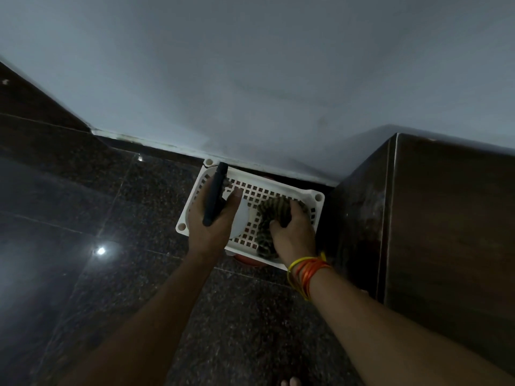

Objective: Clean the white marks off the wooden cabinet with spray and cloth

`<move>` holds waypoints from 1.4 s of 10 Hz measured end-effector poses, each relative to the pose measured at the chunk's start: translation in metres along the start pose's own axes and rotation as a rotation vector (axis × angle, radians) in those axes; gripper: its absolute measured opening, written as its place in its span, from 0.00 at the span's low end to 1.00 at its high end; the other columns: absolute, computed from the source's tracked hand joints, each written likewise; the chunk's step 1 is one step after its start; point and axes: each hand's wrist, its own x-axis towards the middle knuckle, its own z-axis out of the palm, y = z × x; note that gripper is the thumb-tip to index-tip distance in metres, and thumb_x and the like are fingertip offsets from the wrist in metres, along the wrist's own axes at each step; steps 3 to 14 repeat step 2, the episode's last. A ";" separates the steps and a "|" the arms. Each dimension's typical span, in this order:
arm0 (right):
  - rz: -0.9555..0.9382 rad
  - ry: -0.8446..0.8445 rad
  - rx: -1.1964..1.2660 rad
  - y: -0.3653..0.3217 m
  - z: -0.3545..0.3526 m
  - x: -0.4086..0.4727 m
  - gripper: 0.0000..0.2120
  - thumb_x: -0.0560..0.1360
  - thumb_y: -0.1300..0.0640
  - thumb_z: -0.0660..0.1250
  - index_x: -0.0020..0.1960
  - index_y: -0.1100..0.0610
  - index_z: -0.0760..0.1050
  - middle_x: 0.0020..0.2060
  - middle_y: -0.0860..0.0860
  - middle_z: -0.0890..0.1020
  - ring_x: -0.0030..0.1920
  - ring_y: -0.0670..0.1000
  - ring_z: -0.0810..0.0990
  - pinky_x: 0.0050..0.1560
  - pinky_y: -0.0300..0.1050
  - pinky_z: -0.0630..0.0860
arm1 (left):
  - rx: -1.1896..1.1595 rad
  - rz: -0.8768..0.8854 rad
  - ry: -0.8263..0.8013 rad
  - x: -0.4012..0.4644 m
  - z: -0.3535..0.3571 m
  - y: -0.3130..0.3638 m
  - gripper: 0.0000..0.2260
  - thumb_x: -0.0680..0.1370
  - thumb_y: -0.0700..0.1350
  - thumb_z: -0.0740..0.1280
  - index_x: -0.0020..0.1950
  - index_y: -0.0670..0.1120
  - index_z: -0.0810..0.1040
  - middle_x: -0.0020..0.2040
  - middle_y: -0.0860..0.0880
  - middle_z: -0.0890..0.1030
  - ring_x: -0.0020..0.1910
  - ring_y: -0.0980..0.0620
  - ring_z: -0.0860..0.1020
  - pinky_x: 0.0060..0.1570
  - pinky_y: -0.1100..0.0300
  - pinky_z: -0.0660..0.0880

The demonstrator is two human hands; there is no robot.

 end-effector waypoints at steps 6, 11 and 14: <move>-0.073 0.032 -0.014 -0.017 -0.026 -0.020 0.23 0.78 0.56 0.63 0.72 0.55 0.65 0.68 0.53 0.70 0.68 0.54 0.70 0.65 0.45 0.68 | 0.117 -0.132 0.054 -0.020 -0.011 -0.007 0.25 0.68 0.58 0.75 0.62 0.59 0.72 0.59 0.52 0.77 0.58 0.55 0.78 0.53 0.53 0.79; -0.073 0.032 -0.014 -0.017 -0.026 -0.020 0.23 0.78 0.56 0.63 0.72 0.55 0.65 0.68 0.53 0.70 0.68 0.54 0.70 0.65 0.45 0.68 | 0.117 -0.132 0.054 -0.020 -0.011 -0.007 0.25 0.68 0.58 0.75 0.62 0.59 0.72 0.59 0.52 0.77 0.58 0.55 0.78 0.53 0.53 0.79; -0.073 0.032 -0.014 -0.017 -0.026 -0.020 0.23 0.78 0.56 0.63 0.72 0.55 0.65 0.68 0.53 0.70 0.68 0.54 0.70 0.65 0.45 0.68 | 0.117 -0.132 0.054 -0.020 -0.011 -0.007 0.25 0.68 0.58 0.75 0.62 0.59 0.72 0.59 0.52 0.77 0.58 0.55 0.78 0.53 0.53 0.79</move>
